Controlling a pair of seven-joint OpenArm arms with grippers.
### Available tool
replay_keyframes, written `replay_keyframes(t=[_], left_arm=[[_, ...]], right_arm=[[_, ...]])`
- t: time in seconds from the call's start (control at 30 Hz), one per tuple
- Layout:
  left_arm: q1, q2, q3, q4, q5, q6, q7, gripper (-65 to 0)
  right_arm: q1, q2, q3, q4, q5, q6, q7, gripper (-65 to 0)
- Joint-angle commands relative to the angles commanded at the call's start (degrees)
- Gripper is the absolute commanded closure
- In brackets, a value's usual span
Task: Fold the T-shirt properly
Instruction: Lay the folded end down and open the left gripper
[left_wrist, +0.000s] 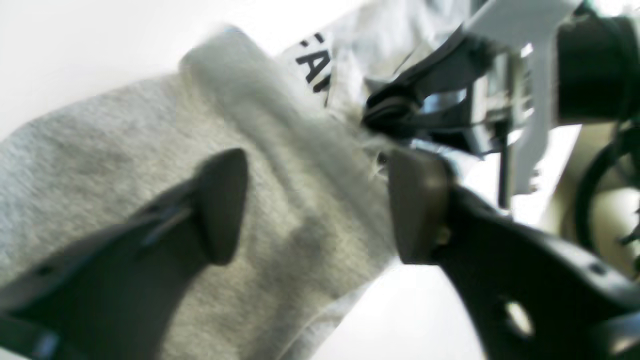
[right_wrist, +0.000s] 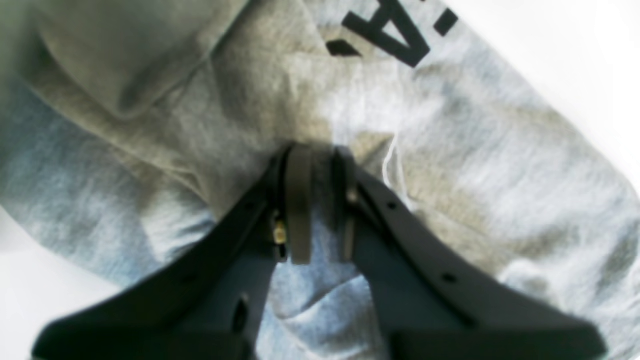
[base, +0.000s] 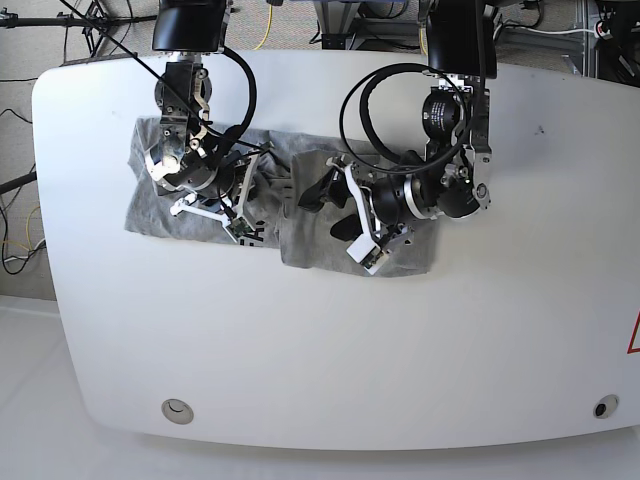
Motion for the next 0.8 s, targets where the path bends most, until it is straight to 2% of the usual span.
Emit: replay_keyframes(t=[0.17,0.3,0.37,0.7,0.8], left_arm=[[-0.3,-0.4,0.5,0.1,-4.0,0.0,1.4,-60.3],[-0.6,-1.0,1.2,0.3,-4.8,0.0,1.6,-59.8],[-0.5,-2.3,2.2,1.0,-5.0,0.0,2.0,-60.4],[-0.1,-4.6,4.8,1.2,-2.3,0.0,2.6,-60.0],[0.4,-5.5,6.8,1.0,0.1,0.0,2.7,-59.9]], right_arm=[[0.0,0.1,0.0,0.0,-0.1,0.00,-0.1,-7.5],[0.0,0.0,0.1,0.2,0.0,0.00,-0.2,-7.6],[0.0,-0.2,0.1,0.0,-0.7,0.00,-0.2,-7.4],[0.2,-0.1,0.3,-0.2,-0.8,0.00,-0.4,-7.4],[0.3,-0.2,0.2,-0.3,-0.5,0.00,-0.1,-7.5]])
